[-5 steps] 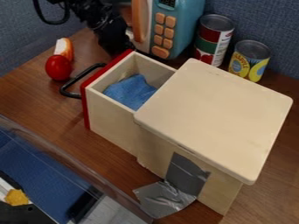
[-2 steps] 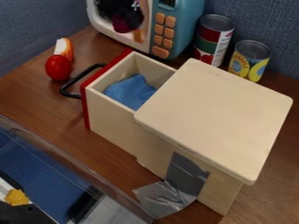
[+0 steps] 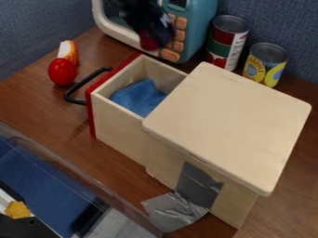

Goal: Put the apple in the drawer

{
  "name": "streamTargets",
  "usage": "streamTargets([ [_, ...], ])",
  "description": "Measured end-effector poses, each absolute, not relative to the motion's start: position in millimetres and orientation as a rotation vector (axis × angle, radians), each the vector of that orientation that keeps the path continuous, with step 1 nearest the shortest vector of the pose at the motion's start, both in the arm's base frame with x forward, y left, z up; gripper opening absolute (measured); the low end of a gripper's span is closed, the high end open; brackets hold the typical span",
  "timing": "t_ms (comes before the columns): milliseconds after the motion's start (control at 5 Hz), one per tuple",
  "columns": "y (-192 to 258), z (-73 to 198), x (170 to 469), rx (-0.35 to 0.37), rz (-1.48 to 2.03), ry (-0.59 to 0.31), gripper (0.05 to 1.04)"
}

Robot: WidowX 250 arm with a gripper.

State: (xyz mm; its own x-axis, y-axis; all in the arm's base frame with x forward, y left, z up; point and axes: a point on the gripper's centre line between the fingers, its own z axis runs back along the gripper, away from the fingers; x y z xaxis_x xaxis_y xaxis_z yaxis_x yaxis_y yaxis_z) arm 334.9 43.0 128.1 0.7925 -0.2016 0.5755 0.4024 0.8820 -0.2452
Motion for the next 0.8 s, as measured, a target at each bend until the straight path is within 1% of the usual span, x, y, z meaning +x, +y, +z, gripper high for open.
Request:
streamTargets([
  [200,27,125,320,-0.35,-0.389,-0.553,0.782],
  [400,15,118,301,-0.313,-0.451,-0.52,0.782],
  [600,20,105,289,-0.285,-0.47,-0.484,0.782],
  [800,30,101,283,-0.268,-0.46,-0.467,0.782],
])
